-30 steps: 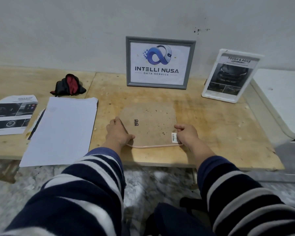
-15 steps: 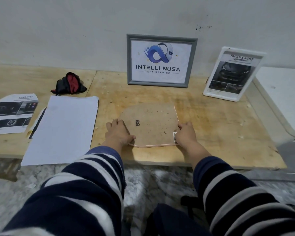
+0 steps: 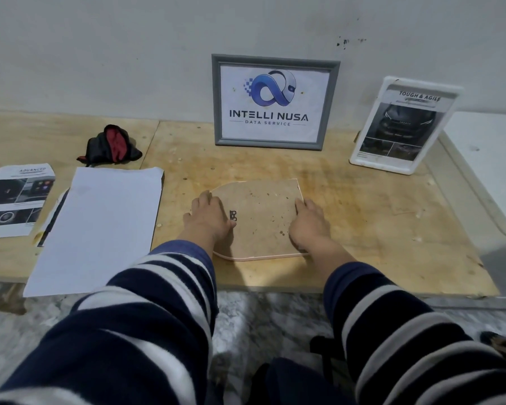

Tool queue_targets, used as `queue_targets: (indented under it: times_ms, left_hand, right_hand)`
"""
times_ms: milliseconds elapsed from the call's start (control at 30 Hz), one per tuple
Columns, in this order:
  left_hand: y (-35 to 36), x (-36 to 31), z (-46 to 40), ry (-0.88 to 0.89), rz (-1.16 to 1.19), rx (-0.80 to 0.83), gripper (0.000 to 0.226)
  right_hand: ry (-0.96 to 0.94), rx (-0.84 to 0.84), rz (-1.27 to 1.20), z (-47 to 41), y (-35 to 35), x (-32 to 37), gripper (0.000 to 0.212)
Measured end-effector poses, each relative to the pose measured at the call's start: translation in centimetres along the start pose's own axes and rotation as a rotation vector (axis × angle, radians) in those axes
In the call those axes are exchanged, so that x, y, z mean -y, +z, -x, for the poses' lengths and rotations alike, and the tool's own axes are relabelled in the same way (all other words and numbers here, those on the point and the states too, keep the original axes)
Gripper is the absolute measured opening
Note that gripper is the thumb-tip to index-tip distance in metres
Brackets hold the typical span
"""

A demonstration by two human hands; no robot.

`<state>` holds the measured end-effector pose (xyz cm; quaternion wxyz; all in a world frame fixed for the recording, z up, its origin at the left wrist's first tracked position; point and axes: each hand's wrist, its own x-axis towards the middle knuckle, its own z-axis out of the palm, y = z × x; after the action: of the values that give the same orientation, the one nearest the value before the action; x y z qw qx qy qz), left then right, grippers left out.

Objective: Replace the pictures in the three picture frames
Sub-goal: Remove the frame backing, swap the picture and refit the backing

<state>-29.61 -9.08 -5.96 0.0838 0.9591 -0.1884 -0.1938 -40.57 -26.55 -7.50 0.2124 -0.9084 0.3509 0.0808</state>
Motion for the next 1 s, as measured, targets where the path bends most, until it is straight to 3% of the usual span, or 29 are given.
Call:
queue_targets:
  times_ms: [533,700,1000]
  left_hand:
    - [-1.5,-2.7,-3.9,0.131,-0.164,0.145,0.066]
    - [-2.0,-2.4,-4.5,0.163,-0.259,0.225,0.080]
    - [-1.7,-2.9,-4.7,0.147,-0.283,0.217,0.083]
  right_hand:
    - [-0.151,0.168,0.222,-4.0,0.3,3.7,0.062]
    - [-0.144,0.230,0.258,-4.3,-0.5,4.3,0.073]
    - [-0.165,0.358,0.277,-4.9,-2.4,4.3,0.098]
